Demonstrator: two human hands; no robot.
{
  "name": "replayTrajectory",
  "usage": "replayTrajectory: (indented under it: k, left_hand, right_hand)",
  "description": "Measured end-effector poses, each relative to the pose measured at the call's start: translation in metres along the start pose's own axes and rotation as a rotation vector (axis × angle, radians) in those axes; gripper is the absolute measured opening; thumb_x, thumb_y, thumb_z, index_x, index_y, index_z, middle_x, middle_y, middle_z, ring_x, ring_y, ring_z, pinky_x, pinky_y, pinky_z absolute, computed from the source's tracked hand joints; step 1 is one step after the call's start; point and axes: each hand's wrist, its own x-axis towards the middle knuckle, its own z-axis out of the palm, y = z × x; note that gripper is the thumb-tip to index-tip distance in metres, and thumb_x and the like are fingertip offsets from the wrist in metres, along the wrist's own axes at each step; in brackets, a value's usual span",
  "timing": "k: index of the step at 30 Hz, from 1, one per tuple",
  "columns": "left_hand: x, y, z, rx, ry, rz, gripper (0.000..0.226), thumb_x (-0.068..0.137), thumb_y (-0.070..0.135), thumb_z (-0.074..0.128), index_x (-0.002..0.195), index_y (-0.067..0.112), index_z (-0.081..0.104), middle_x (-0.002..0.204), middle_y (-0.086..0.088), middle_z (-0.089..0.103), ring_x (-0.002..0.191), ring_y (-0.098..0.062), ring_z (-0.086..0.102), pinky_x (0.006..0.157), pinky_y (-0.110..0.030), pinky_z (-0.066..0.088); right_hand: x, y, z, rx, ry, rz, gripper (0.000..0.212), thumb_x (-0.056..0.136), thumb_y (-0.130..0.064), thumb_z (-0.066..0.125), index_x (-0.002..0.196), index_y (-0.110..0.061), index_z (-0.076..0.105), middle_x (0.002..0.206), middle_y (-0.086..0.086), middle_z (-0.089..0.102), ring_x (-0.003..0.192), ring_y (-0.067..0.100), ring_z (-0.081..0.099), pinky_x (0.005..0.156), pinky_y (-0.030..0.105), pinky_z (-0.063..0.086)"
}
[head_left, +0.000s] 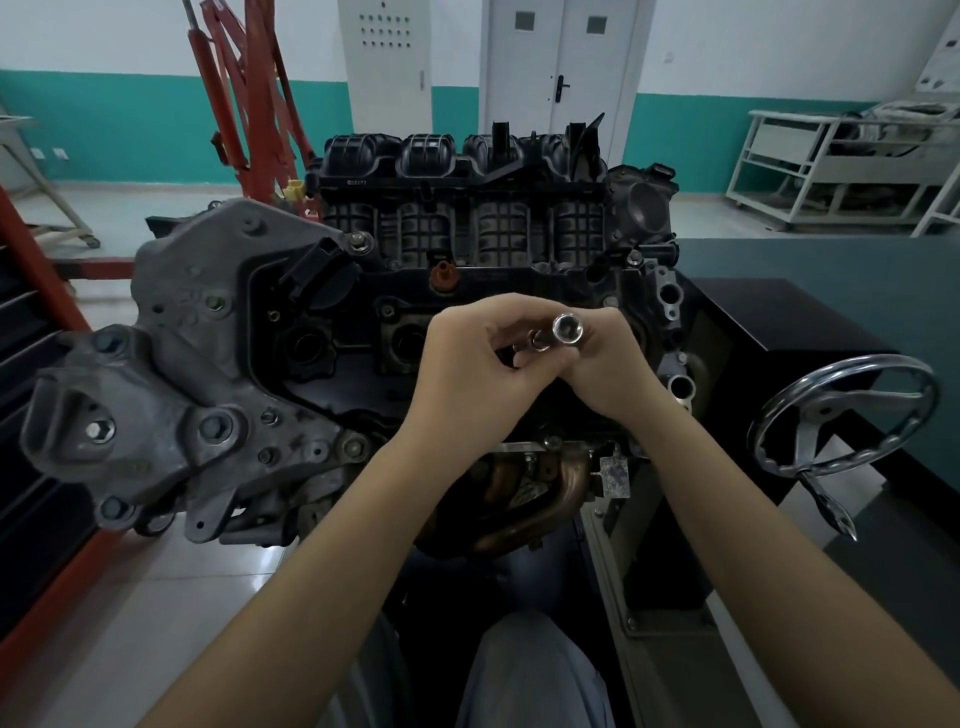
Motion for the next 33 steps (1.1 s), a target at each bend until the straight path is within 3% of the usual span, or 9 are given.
replayTrajectory:
  k: [4, 7, 11, 15, 18, 22, 27, 29, 33]
  left_hand:
    - [-0.0005, 0.0009, 0.0058, 0.089, 0.1, 0.039, 0.021, 0.072, 0.004, 0.08, 0.089, 0.014, 0.074, 0.082, 0.011, 0.07, 0.082, -0.003, 0.067, 0.078, -0.019, 0.054]
    - [-0.0003, 0.0008, 0.0069, 0.115, 0.028, 0.078, 0.022, 0.078, 0.001, 0.075, 0.099, 0.01, 0.074, 0.091, 0.006, 0.071, 0.09, -0.004, 0.067, 0.083, -0.02, 0.053]
    - [0.0003, -0.0001, 0.0033, 0.002, -0.06, 0.046, 0.025, 0.08, -0.006, 0.071, 0.103, 0.005, 0.071, 0.097, -0.004, 0.073, 0.096, -0.012, 0.068, 0.089, -0.031, 0.055]
    - [-0.0009, -0.0016, 0.0047, 0.084, 0.026, 0.028, 0.023, 0.073, 0.006, 0.081, 0.094, 0.013, 0.074, 0.088, 0.006, 0.071, 0.087, -0.004, 0.067, 0.081, -0.017, 0.053]
    - [-0.0008, -0.0028, 0.0056, 0.106, 0.055, 0.031, 0.021, 0.076, 0.003, 0.077, 0.094, 0.013, 0.074, 0.087, 0.011, 0.07, 0.087, -0.002, 0.067, 0.081, -0.015, 0.052]
    - [0.0004, -0.0035, 0.0014, -0.017, -0.063, 0.013, 0.026, 0.082, -0.007, 0.067, 0.104, 0.005, 0.072, 0.1, -0.003, 0.073, 0.098, -0.012, 0.068, 0.09, -0.033, 0.055]
    - [0.0008, -0.0035, 0.001, 0.071, 0.027, 0.018, 0.024, 0.073, 0.002, 0.08, 0.094, 0.012, 0.074, 0.089, 0.004, 0.072, 0.087, -0.005, 0.068, 0.082, -0.024, 0.055]
    - [0.0004, -0.0044, 0.0016, 0.08, 0.067, 0.027, 0.021, 0.072, 0.005, 0.081, 0.09, 0.015, 0.074, 0.085, 0.009, 0.071, 0.083, -0.003, 0.067, 0.078, -0.019, 0.054]
    - [-0.0002, -0.0057, 0.0008, 0.022, 0.005, 0.016, 0.023, 0.078, -0.002, 0.074, 0.096, 0.013, 0.073, 0.091, 0.004, 0.073, 0.09, -0.008, 0.069, 0.084, -0.029, 0.056]
  right_hand:
    - [0.0, 0.0033, 0.0004, 0.008, 0.031, -0.015, 0.022, 0.078, 0.002, 0.073, 0.095, -0.012, 0.07, 0.089, -0.014, 0.072, 0.087, 0.006, 0.07, 0.078, 0.018, 0.051]
    - [-0.0014, 0.0021, 0.001, -0.029, 0.009, -0.023, 0.022, 0.081, -0.003, 0.065, 0.095, -0.02, 0.065, 0.081, -0.024, 0.069, 0.083, -0.006, 0.066, 0.073, 0.009, 0.047]
    - [-0.0004, 0.0062, -0.0009, -0.033, 0.035, 0.001, 0.034, 0.077, 0.01, 0.069, 0.094, -0.019, 0.068, 0.084, -0.015, 0.068, 0.081, -0.003, 0.067, 0.072, 0.012, 0.049]
    - [-0.0001, 0.0065, 0.0003, -0.016, 0.037, -0.004, 0.023, 0.075, 0.005, 0.075, 0.095, -0.005, 0.072, 0.087, -0.001, 0.072, 0.084, 0.006, 0.07, 0.074, 0.017, 0.051]
    - [-0.0014, 0.0048, 0.0002, -0.042, 0.031, -0.024, 0.025, 0.078, 0.002, 0.072, 0.098, -0.013, 0.07, 0.089, -0.012, 0.071, 0.086, 0.002, 0.068, 0.076, 0.016, 0.05]
    - [-0.0021, 0.0001, 0.0006, -0.062, 0.006, -0.011, 0.03, 0.079, 0.0, 0.063, 0.097, -0.024, 0.064, 0.081, -0.033, 0.066, 0.085, -0.009, 0.065, 0.077, 0.01, 0.048]
    - [-0.0005, 0.0047, -0.0012, -0.042, 0.053, -0.016, 0.024, 0.074, 0.008, 0.075, 0.091, -0.008, 0.073, 0.086, -0.005, 0.072, 0.085, 0.008, 0.07, 0.078, 0.02, 0.051]
    - [-0.0008, 0.0043, -0.0006, -0.045, 0.049, -0.034, 0.024, 0.076, 0.006, 0.075, 0.095, -0.008, 0.071, 0.089, -0.003, 0.071, 0.086, 0.008, 0.07, 0.078, 0.02, 0.051]
    - [-0.0019, 0.0014, 0.0007, -0.076, -0.023, -0.059, 0.026, 0.083, 0.005, 0.066, 0.1, -0.015, 0.067, 0.092, -0.01, 0.069, 0.09, 0.001, 0.067, 0.079, 0.017, 0.049]
